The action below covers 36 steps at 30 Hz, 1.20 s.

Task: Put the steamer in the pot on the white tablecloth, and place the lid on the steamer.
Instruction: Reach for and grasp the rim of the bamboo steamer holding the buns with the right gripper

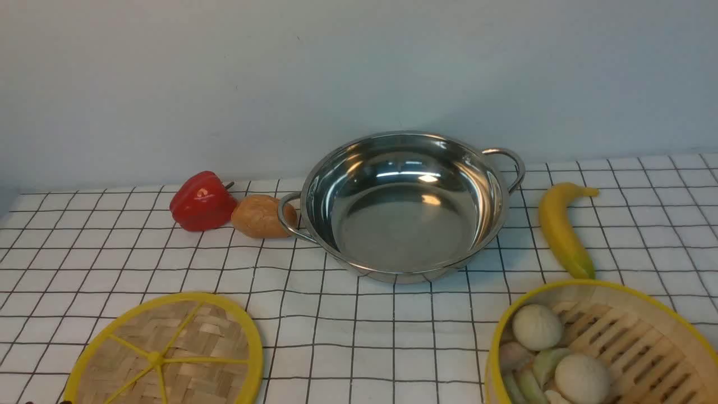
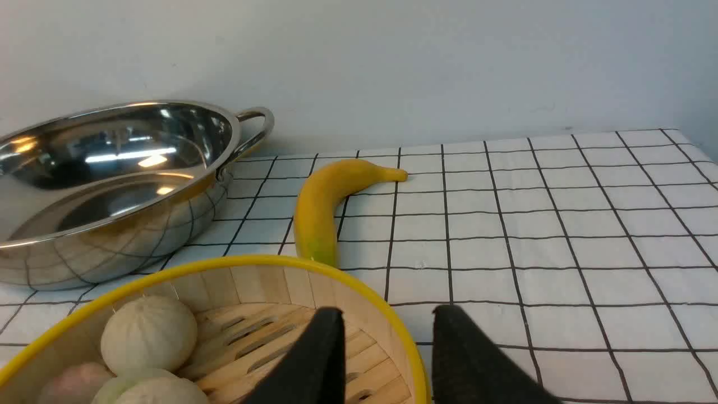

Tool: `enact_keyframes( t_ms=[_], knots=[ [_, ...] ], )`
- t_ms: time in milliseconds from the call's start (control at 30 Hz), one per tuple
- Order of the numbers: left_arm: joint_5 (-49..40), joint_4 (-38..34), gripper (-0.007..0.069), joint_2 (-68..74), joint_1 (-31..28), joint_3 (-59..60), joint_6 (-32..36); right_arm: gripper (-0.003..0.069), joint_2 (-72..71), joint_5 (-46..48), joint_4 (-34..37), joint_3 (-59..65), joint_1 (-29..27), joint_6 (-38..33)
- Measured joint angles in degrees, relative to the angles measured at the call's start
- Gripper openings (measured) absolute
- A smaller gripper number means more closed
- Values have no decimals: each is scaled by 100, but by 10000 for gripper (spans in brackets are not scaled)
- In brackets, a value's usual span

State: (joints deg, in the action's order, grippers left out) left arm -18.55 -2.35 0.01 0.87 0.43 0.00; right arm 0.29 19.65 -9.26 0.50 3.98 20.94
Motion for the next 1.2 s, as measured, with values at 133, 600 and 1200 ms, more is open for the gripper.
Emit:
enact_keyframes(
  t_ms=[133,600,1200],
  knots=[
    [0,0,243,0,0,0,0,241,0,0,0,0,0,0],
    [0,0,243,0,0,0,0,241,0,0,0,0,0,0],
    [0,0,243,0,2,0,0,243,0,-262,303,-39,12,203]
  ],
)
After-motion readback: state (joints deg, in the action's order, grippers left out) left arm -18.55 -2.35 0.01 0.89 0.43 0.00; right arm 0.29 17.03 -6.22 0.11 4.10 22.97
